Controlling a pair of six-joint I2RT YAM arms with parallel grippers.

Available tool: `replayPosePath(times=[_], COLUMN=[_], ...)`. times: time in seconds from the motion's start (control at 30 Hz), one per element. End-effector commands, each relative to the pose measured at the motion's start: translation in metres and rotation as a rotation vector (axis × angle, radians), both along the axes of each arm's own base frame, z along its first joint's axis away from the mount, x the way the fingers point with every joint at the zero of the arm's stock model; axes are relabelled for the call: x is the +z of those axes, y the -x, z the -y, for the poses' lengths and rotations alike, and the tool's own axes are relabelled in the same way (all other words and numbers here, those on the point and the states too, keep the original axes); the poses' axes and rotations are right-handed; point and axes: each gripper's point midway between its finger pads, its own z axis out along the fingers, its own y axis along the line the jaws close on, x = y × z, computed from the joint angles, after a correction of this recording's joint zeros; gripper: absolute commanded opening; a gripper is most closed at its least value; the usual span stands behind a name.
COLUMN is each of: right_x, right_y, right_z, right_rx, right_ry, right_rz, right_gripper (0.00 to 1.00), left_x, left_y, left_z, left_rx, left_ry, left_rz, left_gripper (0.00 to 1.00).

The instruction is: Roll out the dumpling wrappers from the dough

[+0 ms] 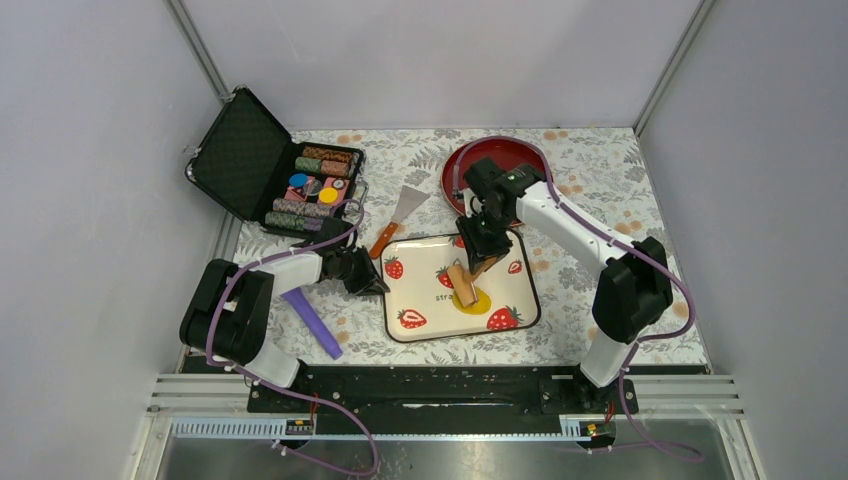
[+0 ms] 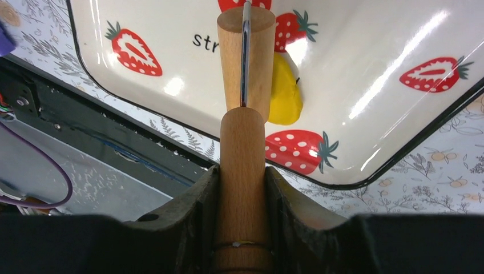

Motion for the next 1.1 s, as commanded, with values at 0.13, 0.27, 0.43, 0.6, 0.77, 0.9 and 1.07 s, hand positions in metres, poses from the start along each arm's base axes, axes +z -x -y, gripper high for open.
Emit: replayPosePath(times=[0.13,0.27,0.43,0.6,0.77,0.9,1.07], right_x=[0.023,0.019,0.009,-0.014,-0.036,-0.048,-0.058], right_y=[0.008,0.014,0.014,0.014,0.022,0.025,0.025], right_z=[0.018,0.024,0.028,0.040,0.050,0.053,0.062], right_rx=[0.026,0.029,0.032,0.035,0.045,0.044,0.042], right_ry=[0.042,0.079,0.114,0.197,0.255,0.273,0.334], right_rz=[-0.001,-0.039,-0.054,-0.083,-0.127,-0.138,-0.145], right_gripper=[0.00,0.00,0.00,0.00,0.00,0.00,0.00], left_x=[-0.045,-0.044,-0.044,-0.045,-0.045,-0.045,-0.044], left_y=[0.025,0.025,0.024,0.025,0.025,0.025,0.024], left_z=[-0.045,-0.045,-0.045,-0.045,-0.045,-0.045,-0.045], left_rx=[0.064,0.065,0.066,0.066,0.067,0.068,0.067], left_ry=[-0.242,-0.241,-0.241,-0.241,-0.241,-0.241,-0.239], left_rz=[-0.114,-0.114,-0.112,-0.114,-0.114,-0.112,-0.109], left_gripper=[0.00,0.00,0.00,0.00,0.00,0.00,0.00])
